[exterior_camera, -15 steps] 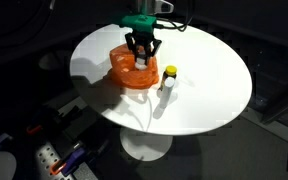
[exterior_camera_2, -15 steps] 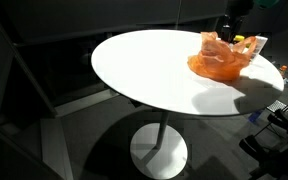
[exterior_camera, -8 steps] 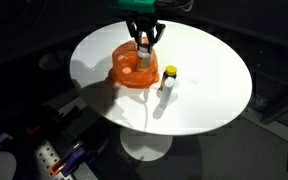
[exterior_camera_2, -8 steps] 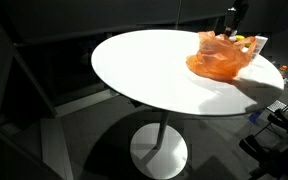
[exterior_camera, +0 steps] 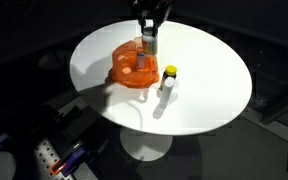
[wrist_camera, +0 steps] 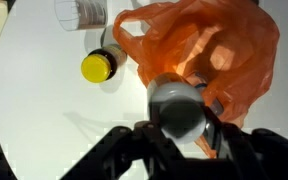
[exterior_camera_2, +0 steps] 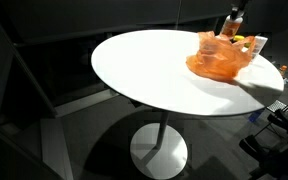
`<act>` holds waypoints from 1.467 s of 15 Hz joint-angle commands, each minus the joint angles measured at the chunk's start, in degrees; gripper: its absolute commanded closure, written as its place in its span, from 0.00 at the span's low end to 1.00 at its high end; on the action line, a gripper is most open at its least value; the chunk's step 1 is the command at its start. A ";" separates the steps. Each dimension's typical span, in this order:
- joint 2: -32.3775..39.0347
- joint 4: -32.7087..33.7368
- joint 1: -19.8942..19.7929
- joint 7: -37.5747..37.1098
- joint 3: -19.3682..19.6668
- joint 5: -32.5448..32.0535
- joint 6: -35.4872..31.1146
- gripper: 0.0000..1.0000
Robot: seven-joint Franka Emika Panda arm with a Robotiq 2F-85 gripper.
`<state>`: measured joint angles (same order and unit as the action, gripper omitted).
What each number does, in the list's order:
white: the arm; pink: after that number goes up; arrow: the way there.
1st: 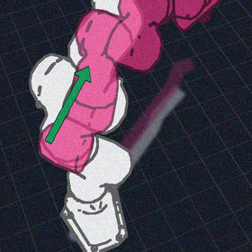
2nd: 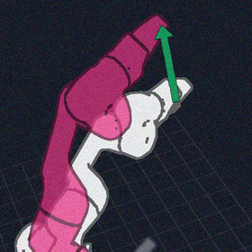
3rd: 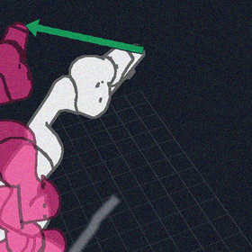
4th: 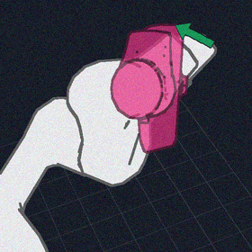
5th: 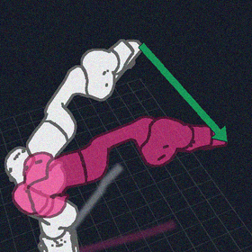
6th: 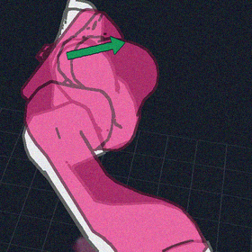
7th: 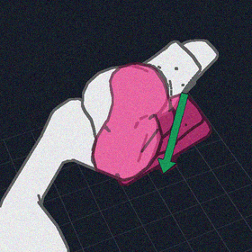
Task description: Remove the white and orange bottle from the plastic bag and put it on the left side of the table
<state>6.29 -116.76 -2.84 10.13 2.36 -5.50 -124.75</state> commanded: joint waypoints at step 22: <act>4.20 3.43 8.47 -2.06 -7.15 -2.40 6.57 0.81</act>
<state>8.47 -115.90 5.55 9.38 -4.65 -6.78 -118.53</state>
